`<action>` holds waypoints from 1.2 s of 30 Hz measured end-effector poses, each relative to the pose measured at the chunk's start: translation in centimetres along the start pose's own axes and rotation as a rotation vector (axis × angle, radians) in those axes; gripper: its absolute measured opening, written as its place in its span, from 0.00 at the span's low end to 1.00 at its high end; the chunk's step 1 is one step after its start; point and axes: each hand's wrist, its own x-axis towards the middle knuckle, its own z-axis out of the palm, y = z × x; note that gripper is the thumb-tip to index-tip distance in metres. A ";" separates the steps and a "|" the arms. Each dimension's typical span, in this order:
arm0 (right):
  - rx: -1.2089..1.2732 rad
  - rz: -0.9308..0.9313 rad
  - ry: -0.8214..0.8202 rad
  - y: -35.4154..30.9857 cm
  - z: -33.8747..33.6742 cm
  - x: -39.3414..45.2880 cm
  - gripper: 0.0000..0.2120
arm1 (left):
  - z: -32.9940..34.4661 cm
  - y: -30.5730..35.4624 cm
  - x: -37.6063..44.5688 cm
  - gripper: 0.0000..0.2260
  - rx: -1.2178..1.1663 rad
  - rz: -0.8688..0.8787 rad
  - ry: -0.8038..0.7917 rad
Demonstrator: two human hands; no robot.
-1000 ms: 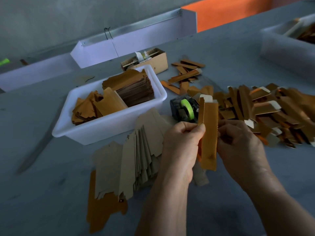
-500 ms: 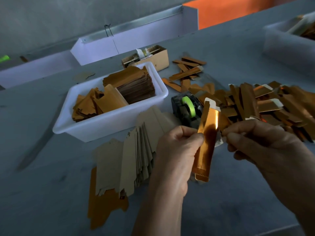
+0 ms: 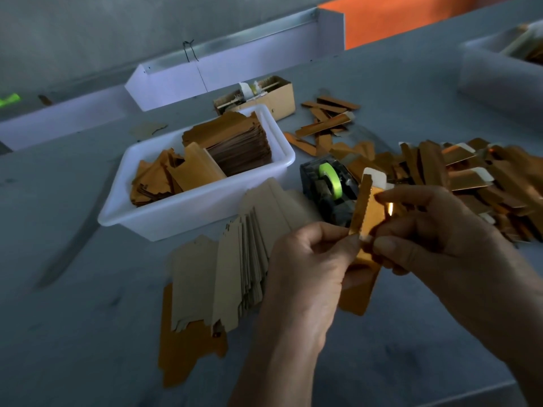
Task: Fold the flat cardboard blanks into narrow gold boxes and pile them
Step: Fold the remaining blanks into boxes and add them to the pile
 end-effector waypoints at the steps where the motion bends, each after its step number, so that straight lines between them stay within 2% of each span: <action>1: -0.014 0.016 0.018 0.0 0.1 0.0 0.21 | -0.1 0.0 0.0 0.02 0.000 0.004 -0.014; 8: -0.083 0.082 0.068 -0.3 0.4 0.0 0.21 | -0.2 0.1 -0.4 0.03 0.003 0.016 -0.080; 12: -0.123 0.100 0.080 -0.3 0.5 -0.1 0.16 | -0.5 0.2 -0.4 0.07 0.002 -0.018 -0.102; 15: -0.182 0.087 0.078 -0.3 0.6 -0.2 0.13 | -0.6 0.2 -0.4 0.03 0.002 -0.026 -0.122; 23: -0.344 0.080 0.080 -0.9 1.0 -0.4 0.12 | 0.1 -0.6 -0.7 0.07 0.047 0.058 0.025; 29: -0.504 0.086 0.105 -2.0 1.1 -0.4 0.14 | 1.1 -0.9 -1.3 0.07 0.200 0.234 0.131; 32: -0.565 0.107 0.108 -2.5 1.1 -0.3 0.15 | 1.0 -1.0 -1.4 0.07 0.229 0.242 0.156; 36: -0.638 0.117 0.160 -2.4 1.1 -0.3 0.25 | 0.1 -0.1 -1.4 0.06 0.161 0.240 0.164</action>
